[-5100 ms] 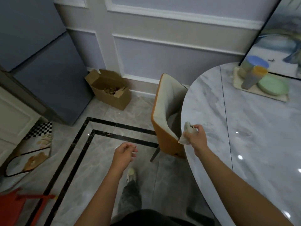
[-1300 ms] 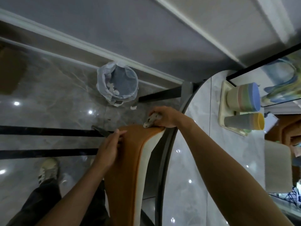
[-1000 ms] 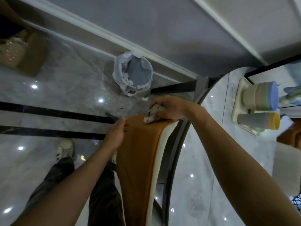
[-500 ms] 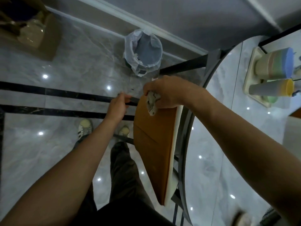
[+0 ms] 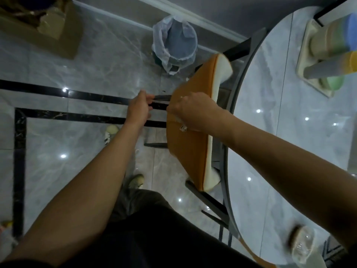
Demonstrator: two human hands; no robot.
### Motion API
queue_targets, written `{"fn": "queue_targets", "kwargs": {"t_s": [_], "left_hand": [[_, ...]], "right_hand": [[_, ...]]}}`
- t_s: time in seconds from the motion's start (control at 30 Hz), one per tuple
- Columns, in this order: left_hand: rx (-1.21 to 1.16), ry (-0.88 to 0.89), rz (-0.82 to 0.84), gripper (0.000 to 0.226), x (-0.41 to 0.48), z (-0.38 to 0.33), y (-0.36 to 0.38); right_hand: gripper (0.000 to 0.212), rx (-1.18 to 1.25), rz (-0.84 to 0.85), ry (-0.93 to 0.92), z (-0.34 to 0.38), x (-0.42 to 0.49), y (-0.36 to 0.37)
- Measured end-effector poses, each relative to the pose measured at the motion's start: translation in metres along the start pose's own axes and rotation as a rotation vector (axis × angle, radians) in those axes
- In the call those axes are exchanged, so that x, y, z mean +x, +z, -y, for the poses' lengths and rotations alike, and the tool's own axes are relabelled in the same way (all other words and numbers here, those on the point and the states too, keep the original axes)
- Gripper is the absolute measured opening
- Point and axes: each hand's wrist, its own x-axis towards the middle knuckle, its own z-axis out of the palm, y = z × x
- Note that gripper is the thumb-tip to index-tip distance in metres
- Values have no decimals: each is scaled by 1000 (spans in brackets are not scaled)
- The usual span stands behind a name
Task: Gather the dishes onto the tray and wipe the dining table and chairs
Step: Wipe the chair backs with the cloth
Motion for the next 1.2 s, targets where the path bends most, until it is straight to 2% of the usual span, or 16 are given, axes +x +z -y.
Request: {"fn": "queue_targets", "kwargs": {"t_s": [0.13, 0.23, 0.4, 0.5, 0.63, 0.7, 0.8, 0.9, 1.0, 1.07, 1.2], "left_hand": [[75, 83, -84, 41, -18, 29, -4], [58, 94, -105, 36, -33, 50, -5], [53, 70, -103, 39, -75, 82, -11], [86, 71, -125, 43, -95, 101, -17], [114, 86, -160, 42, -123, 117, -16], [151, 132, -130, 42, -138, 121, -12], [224, 266, -124, 45, -159, 118, -3], [330, 410, -117, 40, -177, 112, 13], [475, 647, -80, 25, -194, 106, 26], [614, 835, -29, 16, -203, 105, 39], [958, 1146, -40, 28, -208, 94, 55]], "right_hand": [[31, 13, 102, 61, 29, -12, 6], [42, -75, 131, 64, 57, -26, 15], [38, -235, 216, 108, 105, -54, 40], [32, -277, 201, 120, 137, -66, 67], [41, -387, 113, 203, 176, -88, 109], [40, -368, 5, 225, 190, -96, 130], [37, -253, -49, 230, 208, -102, 160], [33, 16, -109, 323, 216, -126, 194], [32, 351, -163, 416, 209, -158, 237], [32, 745, -231, 572, 205, -177, 275], [22, 1828, -547, 1010, 209, -179, 310]]}}
